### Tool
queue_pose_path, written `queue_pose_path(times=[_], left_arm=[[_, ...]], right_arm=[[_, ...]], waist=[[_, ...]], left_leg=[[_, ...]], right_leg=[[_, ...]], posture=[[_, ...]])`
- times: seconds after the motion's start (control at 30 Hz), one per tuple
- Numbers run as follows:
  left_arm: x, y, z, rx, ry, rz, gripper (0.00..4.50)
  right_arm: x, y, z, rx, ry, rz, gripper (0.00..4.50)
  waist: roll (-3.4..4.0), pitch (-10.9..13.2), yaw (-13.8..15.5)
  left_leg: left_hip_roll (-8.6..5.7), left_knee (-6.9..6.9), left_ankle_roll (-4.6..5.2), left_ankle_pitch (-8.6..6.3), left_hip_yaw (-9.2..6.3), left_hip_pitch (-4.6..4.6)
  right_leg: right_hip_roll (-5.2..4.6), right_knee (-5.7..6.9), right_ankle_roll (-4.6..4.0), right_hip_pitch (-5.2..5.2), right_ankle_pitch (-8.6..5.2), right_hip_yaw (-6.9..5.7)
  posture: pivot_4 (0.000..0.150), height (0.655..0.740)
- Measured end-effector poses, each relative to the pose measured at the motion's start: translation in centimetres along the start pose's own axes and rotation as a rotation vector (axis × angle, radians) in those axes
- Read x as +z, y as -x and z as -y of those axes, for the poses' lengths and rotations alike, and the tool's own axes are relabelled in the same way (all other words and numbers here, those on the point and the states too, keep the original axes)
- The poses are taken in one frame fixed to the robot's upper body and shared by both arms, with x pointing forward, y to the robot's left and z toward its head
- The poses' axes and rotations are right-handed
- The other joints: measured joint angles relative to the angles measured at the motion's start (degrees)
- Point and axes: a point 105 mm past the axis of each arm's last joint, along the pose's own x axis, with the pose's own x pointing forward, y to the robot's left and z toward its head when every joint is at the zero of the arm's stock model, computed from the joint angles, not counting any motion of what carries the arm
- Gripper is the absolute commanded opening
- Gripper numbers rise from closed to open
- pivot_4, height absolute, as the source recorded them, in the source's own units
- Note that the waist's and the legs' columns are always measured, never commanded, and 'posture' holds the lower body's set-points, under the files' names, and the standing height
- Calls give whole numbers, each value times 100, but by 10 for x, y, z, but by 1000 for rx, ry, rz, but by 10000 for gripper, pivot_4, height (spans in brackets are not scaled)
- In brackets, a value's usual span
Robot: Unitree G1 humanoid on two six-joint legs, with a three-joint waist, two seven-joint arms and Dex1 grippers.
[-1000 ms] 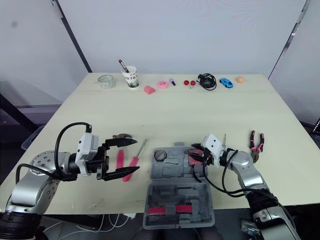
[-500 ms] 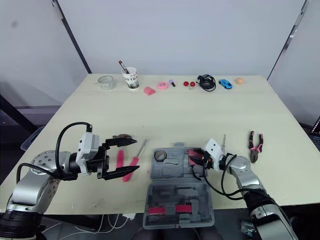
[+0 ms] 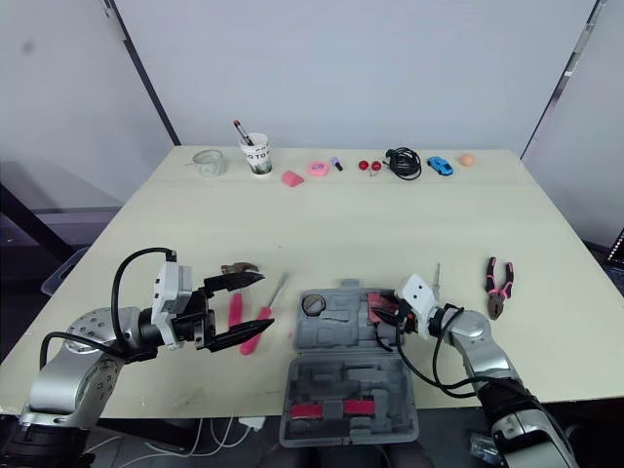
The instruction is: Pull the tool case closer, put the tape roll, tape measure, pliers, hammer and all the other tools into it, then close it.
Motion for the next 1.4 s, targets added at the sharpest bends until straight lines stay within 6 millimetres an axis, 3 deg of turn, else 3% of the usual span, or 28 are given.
queue_pose_path(times=[0.1,0.23,0.37,0.5,0.53,0.6,0.67,0.7,0.77,0.8,0.83,0.87,0.93,1.1,1.13,1.4], left_arm=[[2,6,-7,63,1,8,45000],[-3,14,-11,135,25,1,45000],[-10,23,-17,247,66,5,45000],[-24,39,-16,368,112,-6,45000],[-28,47,-15,415,127,-5,45000],[-30,53,-15,442,129,-12,45000],[-37,69,-16,539,133,-21,45000],[-45,80,-16,588,154,-43,45000],[-49,83,-16,606,160,-50,45000],[-49,84,-16,616,153,-49,45000],[-66,98,-8,669,189,-83,45000],[-68,100,-7,677,196,-88,45000],[-85,112,4,711,251,-128,45000],[-99,122,13,745,299,-148,45000],[-101,125,14,757,303,-146,45000],[-98,123,11,736,280,-127,45000]], right_arm=[[11,5,-2,-19,6,54,18314],[32,19,10,-102,58,119,18314],[50,44,19,-203,63,207,18314],[38,82,24,-333,-10,215,18314],[27,101,24,-398,-40,194,18314],[21,110,23,-424,-54,180,18314],[-3,143,17,-517,-109,131,18314],[-17,155,14,-553,-143,91,22120],[-22,162,11,-567,-162,82,23680],[-23,168,9,-578,-172,85,28309],[-38,190,3,-657,-226,55,32491],[-40,193,3,-669,-233,50,33425],[-51,209,0,-759,-269,30,44140],[-60,215,-8,-833,-327,38,44679],[-58,217,-8,-847,-322,36,44679],[-44,218,-7,-891,-309,20,44679]], waist=[[18,16,-8],[25,22,-9],[21,24,7],[21,27,5],[20,27,3],[20,27,5],[20,26,24],[19,30,15],[22,34,-3],[22,33,1],[20,32,-4],[17,30,-10],[10,26,-11],[11,27,4],[11,26,4],[12,18,8]], left_leg=[[-1,-2,0,0,4,-7],[-1,-5,0,0,11,-21],[-1,-7,0,0,9,-25],[-3,-12,0,-1,16,-24],[-3,-12,0,-1,18,-23],[-2,-15,0,-1,16,-21],[-3,-18,0,-1,15,-22],[-3,-18,0,-1,17,-23],[-1,-16,0,-1,20,-22],[-2,-17,0,-1,19,-19],[0,-28,-1,-2,22,-16],[1,-33,-1,-2,25,-17],[0,-43,-1,-2,33,-26],[2,-46,-5,-4,27,-37],[0,-46,-25,-16,31,-37],[1,-51,-4,-3,14,-68]], right_leg=[[1,0,0,-11,0,3],[1,1,1,-29,1,9],[0,-2,1,-31,0,6],[-10,-8,2,-31,0,9],[-11,-8,2,-31,0,9],[-11,-8,2,-31,-1,9],[-18,-15,3,-30,-2,7],[-18,-17,3,-31,-1,8],[-20,-17,3,-33,-1,10],[-23,-17,4,-32,-1,10],[-42,-25,4,-37,-2,13],[-48,-26,4,-41,-2,14],[-62,-26,4,-60,-2,8],[-78,-26,4,-70,-2,-8],[-122,-28,4,-70,-2,-37],[-125,-48,2,-84,-1,-82]], posture=[[1500,7400],[1500,7400],[1500,7400],[1500,7400],[1500,7400],[1500,7400],[1500,7400],[1500,7400],[1500,7400],[1500,7400],[1500,7400],[1500,7400],[1500,7400],[1500,7400],[1500,7400],[1500,7400]])
